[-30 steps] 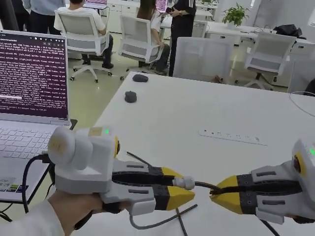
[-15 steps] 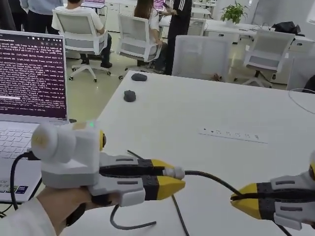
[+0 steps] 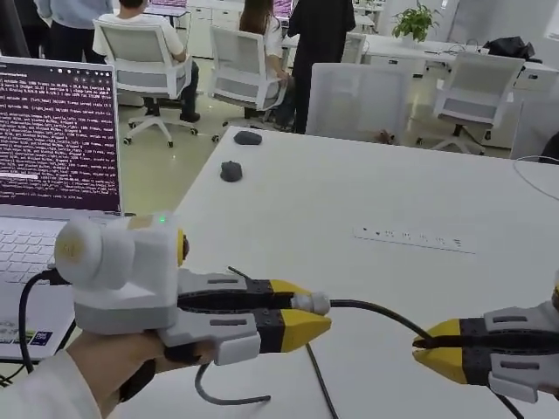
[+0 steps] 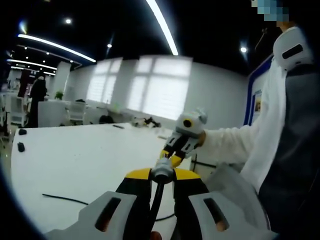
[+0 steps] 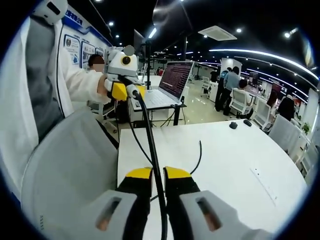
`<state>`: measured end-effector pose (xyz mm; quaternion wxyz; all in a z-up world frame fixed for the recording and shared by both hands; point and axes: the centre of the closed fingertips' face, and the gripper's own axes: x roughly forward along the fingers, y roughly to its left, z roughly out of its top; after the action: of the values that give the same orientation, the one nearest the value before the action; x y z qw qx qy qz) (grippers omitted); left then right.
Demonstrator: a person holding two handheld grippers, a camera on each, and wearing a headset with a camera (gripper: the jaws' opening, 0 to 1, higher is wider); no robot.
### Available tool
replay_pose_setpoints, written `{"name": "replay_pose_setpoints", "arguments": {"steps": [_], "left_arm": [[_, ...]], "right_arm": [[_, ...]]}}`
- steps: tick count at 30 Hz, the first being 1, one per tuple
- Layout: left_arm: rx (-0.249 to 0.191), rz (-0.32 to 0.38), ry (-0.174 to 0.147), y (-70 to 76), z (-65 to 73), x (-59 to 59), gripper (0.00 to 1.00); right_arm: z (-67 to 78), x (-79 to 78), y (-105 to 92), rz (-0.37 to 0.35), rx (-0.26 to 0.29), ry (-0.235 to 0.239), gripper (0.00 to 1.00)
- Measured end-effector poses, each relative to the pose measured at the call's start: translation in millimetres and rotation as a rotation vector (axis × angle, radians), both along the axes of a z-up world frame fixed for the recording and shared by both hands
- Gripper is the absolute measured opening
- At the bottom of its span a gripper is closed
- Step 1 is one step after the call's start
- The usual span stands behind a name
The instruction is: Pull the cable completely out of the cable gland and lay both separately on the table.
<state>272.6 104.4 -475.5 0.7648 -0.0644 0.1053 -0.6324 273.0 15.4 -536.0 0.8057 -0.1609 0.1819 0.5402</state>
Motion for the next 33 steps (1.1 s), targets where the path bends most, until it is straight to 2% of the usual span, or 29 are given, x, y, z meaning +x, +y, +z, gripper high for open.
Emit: {"name": "replay_pose_setpoints", "arguments": {"steps": [2, 4, 8, 13, 18, 21, 24, 28, 33], "left_arm": [[0.020, -0.001, -0.003, -2.1, -2.7, 0.4, 0.16], [0.047, -0.010, -0.020, -4.9, -6.4, -1.1, 0.16], [0.057, -0.017, -0.017, -12.0, -8.5, -0.8, 0.16], [0.075, -0.003, -0.005, -17.6, -12.6, 4.4, 0.16], [0.111, -0.002, -0.001, -24.0, -18.8, 5.9, 0.16], [0.116, -0.014, 0.001, -28.0, -20.3, 4.5, 0.16], [0.113, -0.020, 0.001, -30.7, -19.8, 3.3, 0.16], [0.110, -0.019, 0.004, -31.9, -19.2, 3.4, 0.16], [0.110, -0.018, 0.009, -29.9, -19.0, 4.8, 0.16]], "right_arm": [[8.9, 1.1, 2.3, 0.000, 0.015, -0.016, 0.13], [16.3, 2.7, 4.2, -0.002, 0.028, -0.031, 0.17], [33.3, 3.8, 12.5, 0.021, 0.046, -0.074, 0.18], [43.5, -1.2, 28.2, 0.076, 0.042, -0.106, 0.19], [51.6, -3.3, 42.1, 0.122, 0.035, -0.134, 0.19], [53.8, -2.4, 47.6, 0.140, 0.034, -0.145, 0.18], [50.1, -1.4, 51.7, 0.165, 0.013, -0.149, 0.16], [48.6, -5.9, 56.4, 0.206, 0.014, -0.148, 0.05], [48.8, -3.5, 58.2, 0.204, 0.019, -0.149, 0.05]]}}
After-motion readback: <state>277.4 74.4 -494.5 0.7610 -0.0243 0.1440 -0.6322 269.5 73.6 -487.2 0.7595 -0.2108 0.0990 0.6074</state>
